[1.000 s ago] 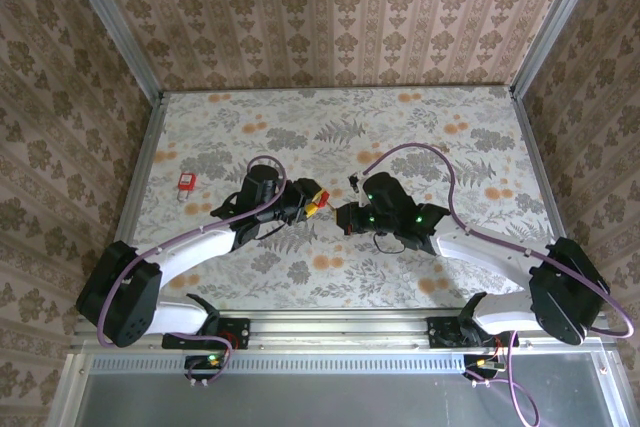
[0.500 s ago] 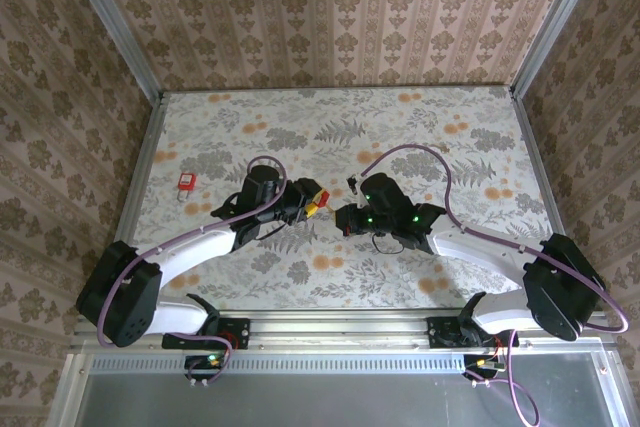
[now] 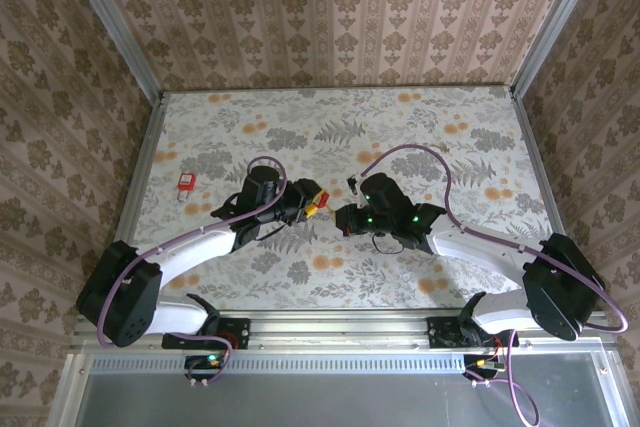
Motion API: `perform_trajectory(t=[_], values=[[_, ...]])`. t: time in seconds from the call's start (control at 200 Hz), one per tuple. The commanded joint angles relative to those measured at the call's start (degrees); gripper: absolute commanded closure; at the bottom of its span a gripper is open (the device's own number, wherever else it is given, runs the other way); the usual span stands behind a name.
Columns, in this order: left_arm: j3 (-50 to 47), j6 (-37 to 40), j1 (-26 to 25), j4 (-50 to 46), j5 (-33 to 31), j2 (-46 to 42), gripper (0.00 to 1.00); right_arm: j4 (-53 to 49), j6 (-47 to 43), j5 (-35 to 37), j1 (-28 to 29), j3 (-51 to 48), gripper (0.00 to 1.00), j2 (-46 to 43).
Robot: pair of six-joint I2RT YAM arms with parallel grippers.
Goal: Unlock with the key
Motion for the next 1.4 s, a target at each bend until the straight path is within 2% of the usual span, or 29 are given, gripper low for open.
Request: perform_trajectory(t=[0.0, 0.355, 0.77, 1.18, 1.395], values=[[0.10, 1.71, -0.67, -0.51, 0.01, 0.06, 1.00, 1.44, 0.67, -0.70, -0.24, 1.17, 1.00, 0.12], [0.79, 2.86, -0.97, -2.63, -1.18, 0.28, 1.00, 2.37, 1.45, -1.89, -0.20, 1.52, 1.00, 0.63], [0.77, 2.42, -1.62, 0.02, -0.88, 0.59, 1.00, 4.17, 2.37, -2.12, 0.05, 1.17, 1.00, 2.48], [5.50, 8.55, -4.15, -9.35, -2.40, 1.60, 1.00, 3.23, 1.47, -1.23, -0.03, 2.47, 1.00, 2.48], [7.23, 8.59, -5.67, -9.13, -2.90, 2.94, 1.00, 3.64, 1.47, -0.20, -0.02, 2.84, 1.00, 2.48]])
